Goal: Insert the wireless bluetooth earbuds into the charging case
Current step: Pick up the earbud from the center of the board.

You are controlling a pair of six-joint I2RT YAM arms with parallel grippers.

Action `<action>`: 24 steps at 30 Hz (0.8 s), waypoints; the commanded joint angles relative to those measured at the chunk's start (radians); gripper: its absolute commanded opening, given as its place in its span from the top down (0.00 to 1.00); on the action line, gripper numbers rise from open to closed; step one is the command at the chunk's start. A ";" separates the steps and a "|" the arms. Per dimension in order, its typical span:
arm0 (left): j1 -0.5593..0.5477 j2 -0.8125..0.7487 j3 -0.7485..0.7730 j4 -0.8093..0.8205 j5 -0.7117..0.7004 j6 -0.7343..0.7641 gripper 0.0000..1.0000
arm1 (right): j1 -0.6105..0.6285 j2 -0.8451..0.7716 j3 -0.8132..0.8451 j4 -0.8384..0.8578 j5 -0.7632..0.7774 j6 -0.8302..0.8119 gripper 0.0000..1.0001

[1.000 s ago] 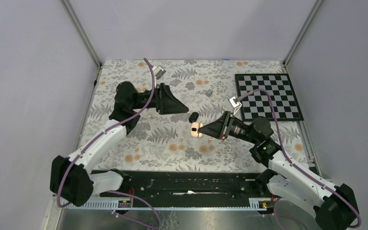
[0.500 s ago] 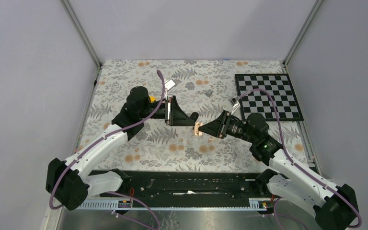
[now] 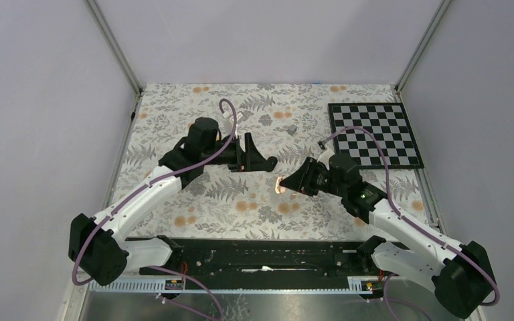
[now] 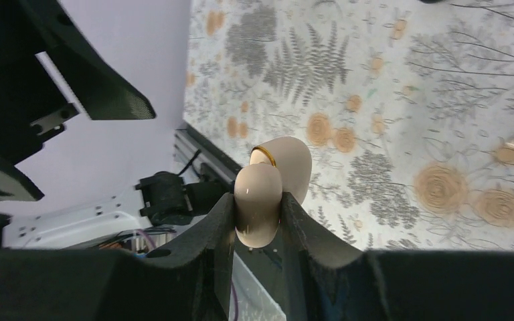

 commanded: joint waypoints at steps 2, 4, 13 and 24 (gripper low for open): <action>-0.001 0.005 0.008 -0.169 -0.239 0.089 0.30 | -0.004 0.093 0.057 -0.139 0.080 -0.076 1.00; 0.000 0.010 0.002 -0.194 -0.272 0.107 0.29 | -0.004 0.142 0.050 -0.102 0.054 -0.081 1.00; -0.001 0.086 -0.152 -0.106 -0.244 0.058 0.33 | -0.005 0.324 -0.005 0.188 -0.028 -0.021 1.00; -0.008 0.214 -0.316 0.140 -0.171 0.010 0.37 | -0.005 0.455 -0.049 0.295 -0.077 0.010 1.00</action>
